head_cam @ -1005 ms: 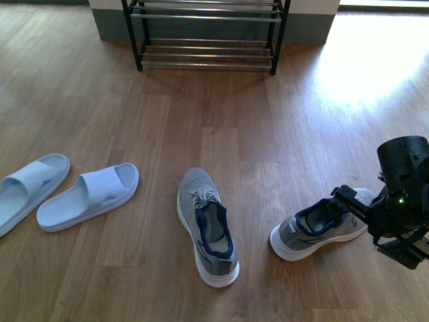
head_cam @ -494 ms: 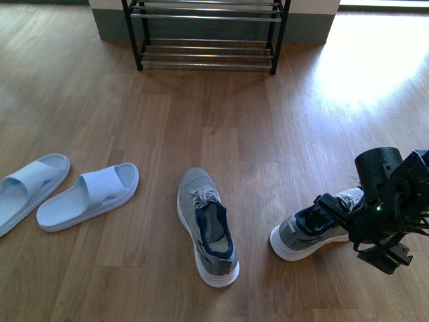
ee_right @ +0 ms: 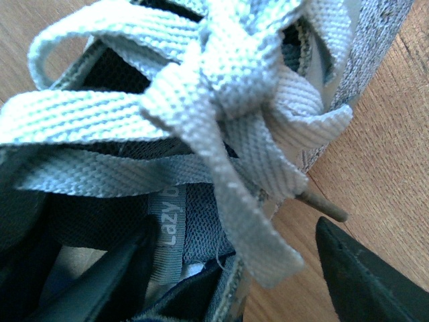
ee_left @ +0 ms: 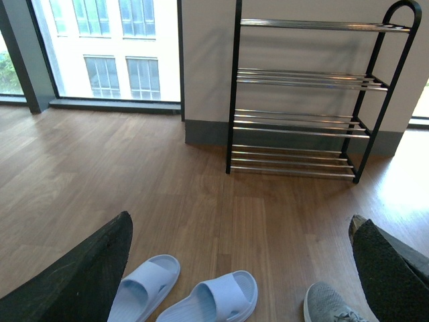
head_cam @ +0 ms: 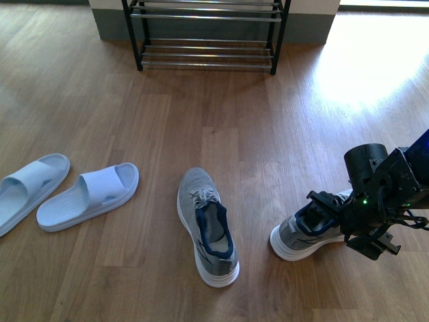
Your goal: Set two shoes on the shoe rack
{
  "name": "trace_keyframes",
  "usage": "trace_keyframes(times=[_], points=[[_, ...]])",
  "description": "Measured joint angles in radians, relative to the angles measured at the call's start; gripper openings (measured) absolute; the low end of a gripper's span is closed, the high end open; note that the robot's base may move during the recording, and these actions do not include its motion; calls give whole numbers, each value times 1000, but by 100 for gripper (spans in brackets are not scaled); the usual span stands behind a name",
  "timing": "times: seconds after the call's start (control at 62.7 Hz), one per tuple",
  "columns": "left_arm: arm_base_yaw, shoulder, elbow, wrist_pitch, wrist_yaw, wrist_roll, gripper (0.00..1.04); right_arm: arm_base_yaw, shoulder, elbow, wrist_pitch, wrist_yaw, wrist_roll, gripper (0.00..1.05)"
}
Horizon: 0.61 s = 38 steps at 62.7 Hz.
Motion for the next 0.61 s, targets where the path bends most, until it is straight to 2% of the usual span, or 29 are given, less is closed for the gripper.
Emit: trace_keyframes(times=[0.399,0.431,0.606], points=[[0,0,0,0,0,0,95,-12,0,-15,7,12,-26,4],[0,0,0,0,0,0,95,-13,0,-19,10,14,-30,1],[0,0,0,0,0,0,95,-23,-16,-56,50,29,-71,1]])
